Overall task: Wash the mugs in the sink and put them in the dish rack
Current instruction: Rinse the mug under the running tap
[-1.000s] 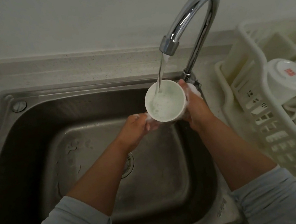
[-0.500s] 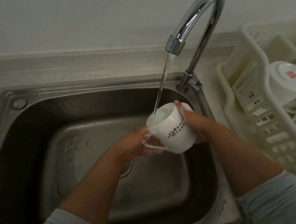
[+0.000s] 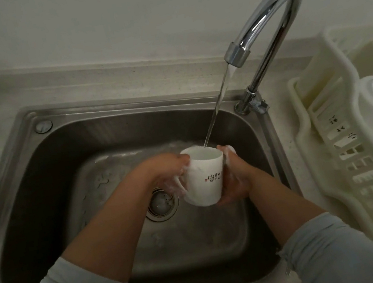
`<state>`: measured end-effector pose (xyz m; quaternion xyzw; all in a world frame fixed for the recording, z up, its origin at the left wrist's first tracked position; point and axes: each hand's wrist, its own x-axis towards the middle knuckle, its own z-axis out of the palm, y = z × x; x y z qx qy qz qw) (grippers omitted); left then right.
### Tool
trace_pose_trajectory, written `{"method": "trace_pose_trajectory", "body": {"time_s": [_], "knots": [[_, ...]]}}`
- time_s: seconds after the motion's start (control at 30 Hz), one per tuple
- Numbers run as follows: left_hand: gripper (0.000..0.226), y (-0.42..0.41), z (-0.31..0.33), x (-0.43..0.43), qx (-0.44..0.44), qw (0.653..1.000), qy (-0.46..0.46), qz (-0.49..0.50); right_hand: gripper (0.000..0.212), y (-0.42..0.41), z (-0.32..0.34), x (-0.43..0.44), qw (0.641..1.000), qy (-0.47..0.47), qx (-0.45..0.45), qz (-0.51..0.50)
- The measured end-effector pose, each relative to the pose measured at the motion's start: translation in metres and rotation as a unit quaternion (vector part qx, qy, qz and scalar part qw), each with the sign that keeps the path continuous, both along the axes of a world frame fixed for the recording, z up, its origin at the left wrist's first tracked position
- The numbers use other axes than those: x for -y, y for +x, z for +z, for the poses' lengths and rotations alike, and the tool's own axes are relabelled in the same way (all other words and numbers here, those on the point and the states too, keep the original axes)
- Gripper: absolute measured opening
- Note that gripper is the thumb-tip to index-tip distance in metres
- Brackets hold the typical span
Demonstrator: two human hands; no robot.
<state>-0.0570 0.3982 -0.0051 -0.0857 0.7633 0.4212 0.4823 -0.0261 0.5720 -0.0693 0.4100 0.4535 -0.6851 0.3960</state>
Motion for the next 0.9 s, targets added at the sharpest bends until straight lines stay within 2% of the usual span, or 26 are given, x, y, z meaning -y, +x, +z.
{"method": "trace_pose_trajectory", "body": {"time_s": [0.13,0.23,0.33,0.43,0.5,0.7,0.77,0.83,0.9], "knots": [[0.035,-0.008,0.010,-0.002,-0.112,0.980,-0.143,-0.083,0.055,-0.006,-0.006,0.022,0.998,-0.033,-0.042,-0.030],[0.037,-0.011,0.014,-0.001,-0.229,0.923,-0.249,-0.180,0.049,-0.011,-0.008,0.039,0.993,-0.057,-0.073,-0.067],[0.046,-0.013,0.015,0.002,-0.296,0.881,-0.305,-0.207,0.036,-0.017,-0.001,0.048,0.991,-0.052,-0.084,-0.093],[0.044,-0.010,0.015,0.005,-0.324,0.873,-0.313,-0.187,0.024,-0.023,0.006,0.050,0.989,-0.048,-0.107,-0.094],[0.041,-0.007,0.014,0.007,-0.359,0.864,-0.301,-0.184,0.024,-0.028,0.011,0.046,0.987,-0.038,-0.123,-0.094],[0.044,0.004,0.010,0.012,-0.449,0.819,-0.290,-0.211,0.043,-0.038,0.024,0.026,0.982,-0.007,-0.171,-0.078],[0.047,0.006,0.008,0.012,-0.470,0.822,-0.258,-0.191,0.040,-0.041,0.023,0.019,0.979,0.012,-0.187,-0.085],[0.061,0.008,0.008,0.012,-0.470,0.837,-0.219,-0.175,0.033,-0.039,0.026,0.015,0.975,0.045,-0.199,-0.089],[0.055,0.010,0.008,0.012,-0.493,0.821,-0.206,-0.203,0.036,-0.036,0.024,0.012,0.971,0.064,-0.208,-0.096]]}}
